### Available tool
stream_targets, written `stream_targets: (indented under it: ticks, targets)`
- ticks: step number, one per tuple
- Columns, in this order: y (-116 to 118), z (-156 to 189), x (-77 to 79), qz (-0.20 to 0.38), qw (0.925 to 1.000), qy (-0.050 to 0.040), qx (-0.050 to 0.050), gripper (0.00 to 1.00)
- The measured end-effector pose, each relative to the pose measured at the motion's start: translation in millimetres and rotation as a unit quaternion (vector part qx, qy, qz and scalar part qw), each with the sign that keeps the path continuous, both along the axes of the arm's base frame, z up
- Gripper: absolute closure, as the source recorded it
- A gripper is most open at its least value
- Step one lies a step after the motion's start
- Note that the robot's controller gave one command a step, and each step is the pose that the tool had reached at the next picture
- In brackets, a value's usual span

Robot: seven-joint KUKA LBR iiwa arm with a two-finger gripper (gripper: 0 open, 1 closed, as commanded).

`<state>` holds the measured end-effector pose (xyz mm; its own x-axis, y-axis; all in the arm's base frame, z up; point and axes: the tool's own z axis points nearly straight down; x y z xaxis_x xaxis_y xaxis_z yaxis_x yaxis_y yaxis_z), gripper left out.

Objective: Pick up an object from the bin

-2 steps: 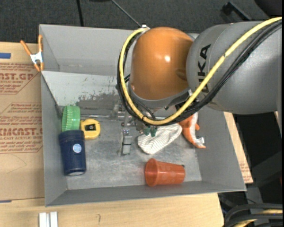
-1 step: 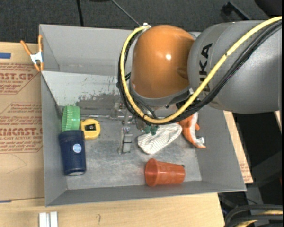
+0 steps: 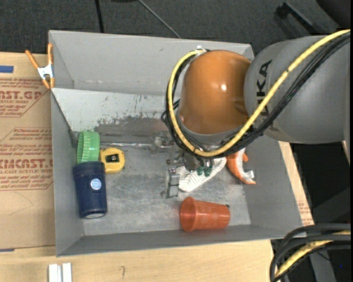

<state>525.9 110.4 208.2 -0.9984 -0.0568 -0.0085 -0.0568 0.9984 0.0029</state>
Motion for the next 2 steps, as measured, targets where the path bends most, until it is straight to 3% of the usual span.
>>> stream_targets:
  ticks: [1,2]
  targets:
    - [-27.3,-29.1,-7.7,0.055,0.9985,0.0044,-0.003,0.0]
    - [-41.8,-31.6,2.1,0.011,0.9999,0.0039,-0.001,0.0]
